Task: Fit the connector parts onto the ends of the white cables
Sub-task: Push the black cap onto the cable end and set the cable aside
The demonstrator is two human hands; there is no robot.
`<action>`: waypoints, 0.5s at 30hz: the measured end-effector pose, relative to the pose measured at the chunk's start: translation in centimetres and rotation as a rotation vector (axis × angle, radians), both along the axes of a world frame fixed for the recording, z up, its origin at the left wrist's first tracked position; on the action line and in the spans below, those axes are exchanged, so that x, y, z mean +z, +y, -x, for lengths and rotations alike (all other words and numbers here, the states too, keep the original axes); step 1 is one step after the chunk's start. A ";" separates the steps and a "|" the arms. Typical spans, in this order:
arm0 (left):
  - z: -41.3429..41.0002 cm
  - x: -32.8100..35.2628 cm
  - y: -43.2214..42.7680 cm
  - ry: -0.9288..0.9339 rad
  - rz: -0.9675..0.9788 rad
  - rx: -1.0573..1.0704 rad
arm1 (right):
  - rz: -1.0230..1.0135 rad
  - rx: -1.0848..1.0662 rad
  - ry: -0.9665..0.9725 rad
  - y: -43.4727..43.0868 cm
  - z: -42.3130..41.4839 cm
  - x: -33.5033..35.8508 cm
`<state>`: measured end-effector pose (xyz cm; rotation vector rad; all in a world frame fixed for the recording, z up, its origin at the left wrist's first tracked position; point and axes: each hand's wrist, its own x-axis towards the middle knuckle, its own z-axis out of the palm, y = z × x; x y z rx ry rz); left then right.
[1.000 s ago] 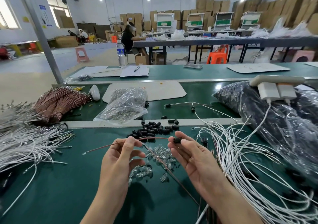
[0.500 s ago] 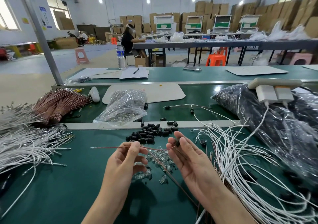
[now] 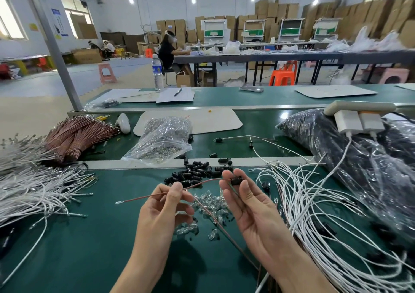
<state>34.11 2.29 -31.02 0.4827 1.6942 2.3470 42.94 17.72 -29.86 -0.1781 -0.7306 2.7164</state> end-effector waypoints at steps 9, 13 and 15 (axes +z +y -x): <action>-0.4 0.0 0.3 0.002 0.053 -0.049 | -0.053 -0.075 -0.029 0.2 0.2 -0.1; -0.6 -0.1 0.5 0.016 0.076 -0.069 | -0.070 -0.097 -0.035 0.5 0.2 -0.1; -0.6 -0.2 0.6 0.012 0.068 -0.063 | -0.065 -0.097 -0.033 0.6 0.2 -0.1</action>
